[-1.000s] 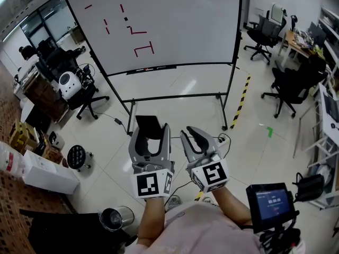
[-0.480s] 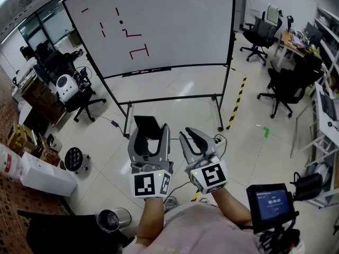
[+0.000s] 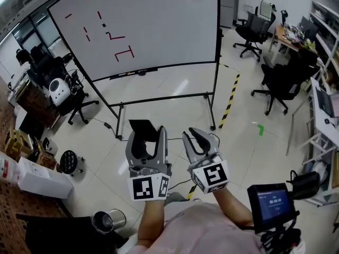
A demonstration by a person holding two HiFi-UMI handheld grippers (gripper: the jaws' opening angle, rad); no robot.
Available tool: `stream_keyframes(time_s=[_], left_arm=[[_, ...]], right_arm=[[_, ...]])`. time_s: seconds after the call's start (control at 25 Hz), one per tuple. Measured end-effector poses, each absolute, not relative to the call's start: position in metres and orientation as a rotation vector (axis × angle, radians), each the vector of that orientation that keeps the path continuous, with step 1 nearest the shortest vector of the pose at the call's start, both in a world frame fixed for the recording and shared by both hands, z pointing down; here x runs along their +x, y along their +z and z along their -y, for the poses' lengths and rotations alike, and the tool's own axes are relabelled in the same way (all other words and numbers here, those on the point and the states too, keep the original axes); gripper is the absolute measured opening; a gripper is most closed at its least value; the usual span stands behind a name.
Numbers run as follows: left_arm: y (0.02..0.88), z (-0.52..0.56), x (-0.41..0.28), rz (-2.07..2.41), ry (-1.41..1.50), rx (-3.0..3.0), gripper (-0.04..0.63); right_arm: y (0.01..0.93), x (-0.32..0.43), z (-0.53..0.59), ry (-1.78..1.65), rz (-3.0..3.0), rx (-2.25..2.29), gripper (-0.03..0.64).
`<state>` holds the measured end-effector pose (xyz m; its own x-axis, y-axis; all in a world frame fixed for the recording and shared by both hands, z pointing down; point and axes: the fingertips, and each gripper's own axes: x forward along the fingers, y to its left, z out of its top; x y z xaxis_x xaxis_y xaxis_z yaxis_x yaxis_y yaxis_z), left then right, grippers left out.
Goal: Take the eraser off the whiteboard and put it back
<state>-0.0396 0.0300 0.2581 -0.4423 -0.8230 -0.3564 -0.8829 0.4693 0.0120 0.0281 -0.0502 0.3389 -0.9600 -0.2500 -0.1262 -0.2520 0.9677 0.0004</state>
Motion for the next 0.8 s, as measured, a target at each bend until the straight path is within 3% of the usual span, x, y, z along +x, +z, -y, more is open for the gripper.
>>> stream_keyframes(time_s=[0.36,0.6,0.8], left_arm=[[0.267,0.047,-0.124,-2.453,0.253,-1.454,0.272],[0.281,0.147,-0.279,-2.433,0.272,-1.54,0.273],[0.245,0.266,-0.437,-2.403,0.258,-1.628,0.272]], right_arm=[[0.333,-0.047,0.119,-0.006,-2.977,-0.346,0.066],[0.361,-0.169,0.2,0.052,-3.01,-0.468,0.066],[0.348,-0.278,0.284,0.113,-3.03,-0.597,0.066]])
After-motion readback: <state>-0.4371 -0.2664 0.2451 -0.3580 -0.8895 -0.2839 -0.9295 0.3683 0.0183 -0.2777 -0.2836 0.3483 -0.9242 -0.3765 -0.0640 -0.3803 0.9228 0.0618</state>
